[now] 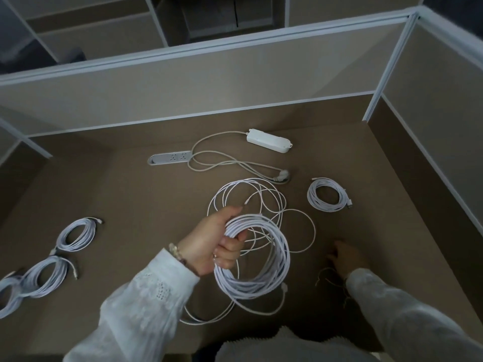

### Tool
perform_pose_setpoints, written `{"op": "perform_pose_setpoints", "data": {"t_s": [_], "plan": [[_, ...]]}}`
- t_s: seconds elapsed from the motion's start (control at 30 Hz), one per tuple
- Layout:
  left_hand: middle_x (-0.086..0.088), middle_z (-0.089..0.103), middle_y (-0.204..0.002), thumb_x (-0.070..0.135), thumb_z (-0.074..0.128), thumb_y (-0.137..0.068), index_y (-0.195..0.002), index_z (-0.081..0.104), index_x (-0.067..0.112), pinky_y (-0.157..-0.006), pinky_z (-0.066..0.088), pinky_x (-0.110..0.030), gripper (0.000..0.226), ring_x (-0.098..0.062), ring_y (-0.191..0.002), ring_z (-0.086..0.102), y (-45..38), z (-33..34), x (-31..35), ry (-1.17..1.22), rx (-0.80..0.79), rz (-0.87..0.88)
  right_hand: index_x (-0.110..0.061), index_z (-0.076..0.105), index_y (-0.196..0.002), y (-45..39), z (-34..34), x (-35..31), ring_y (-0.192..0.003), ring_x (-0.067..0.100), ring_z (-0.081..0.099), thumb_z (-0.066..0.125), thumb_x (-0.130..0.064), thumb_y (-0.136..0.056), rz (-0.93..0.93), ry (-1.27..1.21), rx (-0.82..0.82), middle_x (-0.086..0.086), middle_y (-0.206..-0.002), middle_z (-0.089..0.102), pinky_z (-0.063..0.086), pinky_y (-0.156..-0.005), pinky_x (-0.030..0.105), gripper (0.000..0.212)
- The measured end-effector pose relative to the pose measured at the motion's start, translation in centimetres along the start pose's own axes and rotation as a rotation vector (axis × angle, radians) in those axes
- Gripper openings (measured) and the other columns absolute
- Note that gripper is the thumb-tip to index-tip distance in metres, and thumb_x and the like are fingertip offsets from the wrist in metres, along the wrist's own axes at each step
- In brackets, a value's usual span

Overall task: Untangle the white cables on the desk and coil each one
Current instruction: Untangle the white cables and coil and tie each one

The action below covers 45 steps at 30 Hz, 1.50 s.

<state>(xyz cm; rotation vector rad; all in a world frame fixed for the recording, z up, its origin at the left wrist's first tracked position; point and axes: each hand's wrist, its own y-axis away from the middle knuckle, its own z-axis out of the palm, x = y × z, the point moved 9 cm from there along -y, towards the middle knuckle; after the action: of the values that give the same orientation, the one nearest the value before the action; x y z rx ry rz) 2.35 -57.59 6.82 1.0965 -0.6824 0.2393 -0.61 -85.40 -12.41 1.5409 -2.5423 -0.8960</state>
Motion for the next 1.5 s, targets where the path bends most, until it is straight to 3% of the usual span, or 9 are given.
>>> {"op": "perform_pose_setpoints", "data": {"t_s": [0.13,0.27,0.37,0.63,0.77,0.9,1.0,1.17,1.5], "plan": [[0.007,0.016,-0.04,0.039,0.031,-0.092,-0.053,0.047,0.012,-0.037,0.01,-0.01,0.05,-0.006,-0.029,0.012,-0.4,0.2,-0.7,-0.002,0.007,-0.016,-0.013,0.057,-0.103,0.0,-0.1,-0.4,-0.103,0.025,0.057,0.052,-0.024,-0.095,-0.071,0.013,-0.002,0.011,-0.116,0.059,0.045,-0.088,0.033,0.015],[0.007,0.016,-0.04,0.034,0.031,-0.091,-0.052,0.048,0.012,-0.037,0.011,-0.01,0.047,-0.007,-0.03,0.012,-0.7,0.2,-1.2,-0.013,0.014,-0.015,-0.015,0.063,-0.102,1.0,-1.6,-0.1,-0.1,0.022,0.058,0.058,-0.02,-0.092,-0.169,-0.07,0.053,0.009,-0.111,0.059,0.042,-0.085,0.027,0.012],[0.006,0.016,-0.041,0.028,0.031,-0.086,-0.053,0.048,0.011,-0.038,0.012,-0.009,0.041,-0.007,-0.03,0.012,-1.0,0.4,-1.6,-0.025,0.041,-0.033,-0.028,0.058,-0.1,1.8,-0.1,-0.8,-0.106,0.015,0.054,0.064,-0.024,-0.088,-0.284,0.041,-0.075,0.0,-0.117,0.054,0.043,-0.091,0.023,0.015],[0.005,0.017,-0.04,0.027,0.029,-0.088,-0.057,0.056,0.005,-0.038,0.01,-0.012,0.047,-0.007,-0.031,0.012,-1.3,1.8,-1.7,-0.061,0.054,-0.03,-0.013,0.057,-0.109,1.9,1.4,-2.3,-0.114,0.019,0.049,0.05,-0.028,-0.096,-0.287,0.201,-0.086,0.005,-0.123,0.051,0.038,-0.096,0.028,0.022],[0.004,0.018,-0.041,0.029,0.025,-0.094,-0.07,0.064,-0.001,-0.035,0.013,-0.014,0.054,-0.008,-0.034,0.012,-1.3,1.4,-1.4,-0.074,0.096,0.029,-0.013,0.061,-0.095,2.6,-2.9,-2.4,-0.088,0.02,0.059,0.057,-0.027,-0.093,-0.126,-0.094,0.071,0.006,-0.098,0.065,0.047,-0.079,0.031,0.014],[0.003,0.017,-0.04,0.032,0.028,-0.097,-0.062,0.058,0.001,-0.037,0.011,-0.014,0.056,-0.009,-0.032,0.012,-1.6,0.6,-0.7,-0.039,0.204,0.139,-0.017,0.07,-0.082,7.2,-11.5,-4.7,-0.069,0.016,0.064,0.07,-0.02,-0.084,-0.11,-0.476,0.378,0.001,-0.073,0.069,0.046,-0.069,0.024,0.003],[0.003,0.022,-0.039,0.032,0.03,-0.1,-0.06,0.053,0.003,-0.04,0.012,-0.015,0.055,-0.009,-0.032,0.015,-1.7,0.4,-0.3,-0.046,0.271,0.224,-0.018,0.069,-0.072,12.1,-13.8,-8.1,-0.047,0.015,0.063,0.072,-0.015,-0.08,-0.17,-0.743,0.266,0.003,-0.054,0.066,0.05,-0.05,0.025,0.009],[0.002,0.023,-0.038,0.026,0.036,-0.1,-0.048,0.051,0.01,-0.04,0.015,-0.013,0.056,-0.009,-0.032,0.016,-1.1,1.3,1.2,-0.049,0.353,0.383,-0.011,0.067,-0.063,15.8,-10.9,-13.0,-0.043,0.017,0.063,0.07,-0.01,-0.078,-0.228,-0.62,-0.027,0.008,-0.052,0.065,0.051,-0.044,0.023,0.015],[-0.001,0.042,-0.043,0.024,0.045,-0.092,-0.048,0.047,0.01,-0.053,0.035,-0.037,0.047,-0.019,-0.047,0.04,2.0,2.4,2.3,-0.401,0.538,0.62,-0.01,0.071,-0.067,17.3,-13.1,-15.9,-0.043,0.014,0.061,0.068,-0.004,-0.081,-0.261,-0.942,0.143,0.001,-0.054,0.066,0.049,-0.042,0.021,0.015]]}}
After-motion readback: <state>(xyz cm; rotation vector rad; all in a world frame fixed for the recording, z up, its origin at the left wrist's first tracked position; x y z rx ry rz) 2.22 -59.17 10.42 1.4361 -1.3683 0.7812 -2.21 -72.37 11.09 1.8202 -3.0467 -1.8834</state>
